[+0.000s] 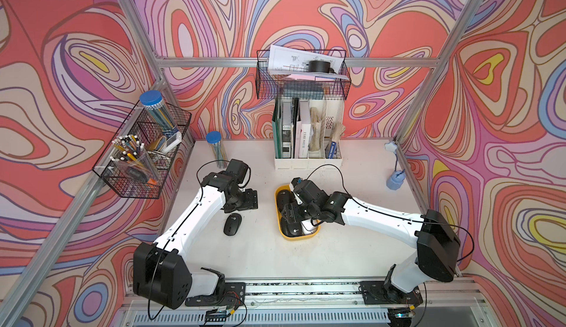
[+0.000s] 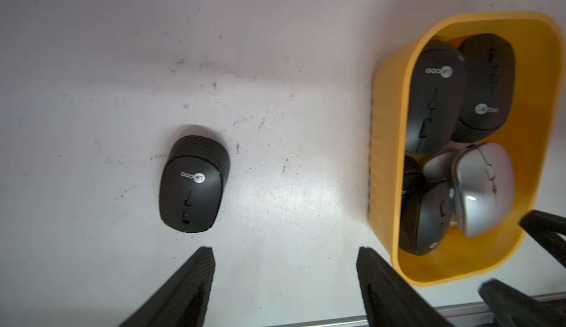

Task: Put the mouse in the storage box
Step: Place the mouse in the storage box, then pick up the mouse from the center of the board.

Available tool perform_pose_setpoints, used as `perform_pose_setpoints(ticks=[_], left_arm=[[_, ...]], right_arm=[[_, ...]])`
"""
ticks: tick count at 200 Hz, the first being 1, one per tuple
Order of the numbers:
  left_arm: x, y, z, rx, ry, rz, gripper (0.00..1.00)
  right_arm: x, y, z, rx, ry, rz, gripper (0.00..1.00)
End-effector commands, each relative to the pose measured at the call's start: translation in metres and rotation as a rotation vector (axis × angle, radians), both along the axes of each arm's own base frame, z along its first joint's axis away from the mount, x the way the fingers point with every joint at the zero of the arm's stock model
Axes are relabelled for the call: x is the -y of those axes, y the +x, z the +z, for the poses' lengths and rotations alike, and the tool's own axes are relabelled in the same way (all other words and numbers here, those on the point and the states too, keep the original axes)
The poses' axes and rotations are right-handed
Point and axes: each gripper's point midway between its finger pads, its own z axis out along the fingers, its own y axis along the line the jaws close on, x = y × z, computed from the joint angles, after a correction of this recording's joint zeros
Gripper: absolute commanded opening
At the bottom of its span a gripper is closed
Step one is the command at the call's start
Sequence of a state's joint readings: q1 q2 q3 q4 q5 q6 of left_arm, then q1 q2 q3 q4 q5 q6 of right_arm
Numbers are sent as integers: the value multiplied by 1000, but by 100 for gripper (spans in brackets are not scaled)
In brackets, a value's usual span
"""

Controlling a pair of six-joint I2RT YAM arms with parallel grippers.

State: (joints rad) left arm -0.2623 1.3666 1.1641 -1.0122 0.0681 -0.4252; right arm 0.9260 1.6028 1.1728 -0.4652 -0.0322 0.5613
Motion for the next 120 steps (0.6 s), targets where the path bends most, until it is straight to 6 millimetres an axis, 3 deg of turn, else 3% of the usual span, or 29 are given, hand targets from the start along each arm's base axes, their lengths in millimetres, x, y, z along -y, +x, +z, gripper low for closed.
perform_pose_setpoints(ticks=[1,52,76,120], left_arm=[[-34,-16,-9,-104,112,-16,82],[-51,-22,-40,-220,182,-9,97],[-58,-21,-54,-288,219,17,99],[-60,-18,-77,-389,132,134,99]], right_arm=[[-22,-2,28,42,100,36,76],[-23,-7,35,58,134,60,79],[-18,-11,41,67,145,60,79],[-11,-17,50,78,165,57,79]])
